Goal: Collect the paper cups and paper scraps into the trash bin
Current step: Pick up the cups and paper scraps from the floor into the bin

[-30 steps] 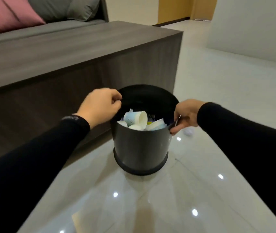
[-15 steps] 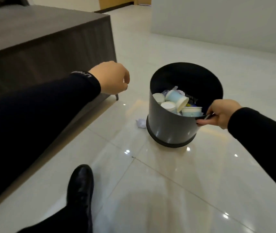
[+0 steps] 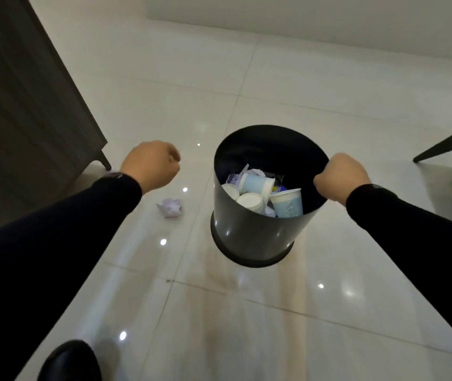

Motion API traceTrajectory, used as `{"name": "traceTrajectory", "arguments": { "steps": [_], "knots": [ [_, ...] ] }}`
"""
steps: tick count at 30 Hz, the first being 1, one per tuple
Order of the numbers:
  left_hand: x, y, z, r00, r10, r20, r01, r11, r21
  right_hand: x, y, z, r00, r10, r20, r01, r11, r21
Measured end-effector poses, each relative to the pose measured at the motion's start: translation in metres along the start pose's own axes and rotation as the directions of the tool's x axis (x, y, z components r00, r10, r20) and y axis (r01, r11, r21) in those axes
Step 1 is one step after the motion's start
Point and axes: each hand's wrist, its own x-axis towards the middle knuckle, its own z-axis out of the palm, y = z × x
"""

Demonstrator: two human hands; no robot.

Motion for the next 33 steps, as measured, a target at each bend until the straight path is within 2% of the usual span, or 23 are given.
{"name": "traceTrajectory", "arguments": {
  "steps": [1,2,3,5,7,8,10,14,16,18,19,21,23,24,25,26,28,30,31,32,33],
  "knots": [
    [0.003,-0.015,0.008,0.998,-0.026,0.049,0.024,0.998,0.054,0.001,-0.007,0.002,0.982,-0.157,-0.108,0.144,0.983,-0.117],
    [0.004,-0.031,0.017,0.991,-0.053,0.122,0.039,0.993,0.109,0.0,-0.016,0.004,0.948,-0.286,-0.141,0.263,0.951,-0.164],
    [0.004,-0.044,0.029,0.974,-0.077,0.211,0.044,0.986,0.158,-0.002,-0.024,0.007,0.918,-0.383,-0.101,0.363,0.916,-0.169],
    [0.004,-0.061,0.053,0.917,-0.1,0.387,0.006,0.972,0.236,-0.006,-0.037,0.017,0.864,-0.485,0.131,0.501,0.855,-0.134],
    [0.007,-0.067,0.078,0.852,-0.063,0.52,-0.094,0.958,0.271,-0.008,-0.042,0.027,0.818,-0.467,0.335,0.527,0.842,-0.113],
    [0.008,-0.068,0.09,0.818,-0.034,0.574,-0.146,0.953,0.266,-0.008,-0.042,0.029,0.814,-0.447,0.37,0.516,0.849,-0.11],
    [0.015,-0.07,0.111,0.771,0.001,0.637,-0.199,0.95,0.24,-0.006,-0.039,0.03,0.833,-0.412,0.37,0.472,0.877,-0.086],
    [0.031,-0.076,0.144,0.743,-0.03,0.668,-0.253,0.912,0.322,-0.004,-0.029,0.023,0.871,-0.364,0.328,0.396,0.917,-0.034],
    [0.037,-0.076,0.149,0.792,0.009,0.611,-0.283,0.891,0.354,-0.006,-0.026,0.021,0.891,-0.336,0.307,0.361,0.932,-0.028],
    [0.049,-0.065,0.137,0.87,0.104,0.483,-0.273,0.916,0.294,-0.007,-0.024,0.016,0.913,-0.305,0.272,0.329,0.943,-0.05],
    [0.056,-0.056,0.124,0.913,0.149,0.38,-0.244,0.945,0.216,-0.006,-0.023,0.012,0.926,-0.293,0.239,0.315,0.947,-0.059],
    [0.076,-0.031,0.085,0.974,0.214,0.068,-0.211,0.976,-0.051,-0.004,-0.021,0.003,0.955,-0.26,0.145,0.271,0.961,-0.061],
    [0.093,-0.001,0.032,0.929,0.281,-0.241,-0.348,0.886,-0.307,0.0,-0.02,-0.005,0.975,-0.206,0.081,0.208,0.978,-0.015],
    [0.098,0.014,0.007,0.886,0.334,-0.321,-0.444,0.809,-0.385,0.003,-0.02,-0.008,0.981,-0.181,0.069,0.18,0.983,0.023],
    [0.1,0.028,-0.013,0.847,0.407,-0.341,-0.527,0.725,-0.444,0.005,-0.023,-0.011,0.984,-0.167,0.067,0.164,0.985,0.056],
    [0.097,0.042,-0.027,0.81,0.507,-0.295,-0.584,0.655,-0.479,0.006,-0.025,-0.012,0.984,-0.162,0.074,0.156,0.985,0.074],
    [0.083,0.067,-0.039,0.709,0.705,-0.032,-0.646,0.629,-0.432,0.005,-0.03,-0.012,0.983,-0.157,0.096,0.152,0.987,0.056],
    [0.072,0.087,-0.037,0.574,0.753,0.321,-0.698,0.655,-0.29,0.002,-0.035,-0.013,0.984,-0.143,0.106,0.141,0.99,0.022],
    [0.072,0.094,-0.034,0.542,0.726,0.424,-0.694,0.67,-0.262,0.001,-0.036,-0.014,0.989,-0.123,0.083,0.124,0.992,0.003],
    [0.074,0.098,-0.035,0.562,0.699,0.443,-0.659,0.702,-0.271,0.0,-0.036,-0.015,0.994,-0.102,0.026,0.102,0.994,-0.023],
    [0.081,0.1,-0.037,0.631,0.667,0.397,-0.602,0.743,-0.291,-0.001,-0.034,-0.014,0.996,-0.059,-0.066,0.057,0.997,-0.045]
  ]
}}
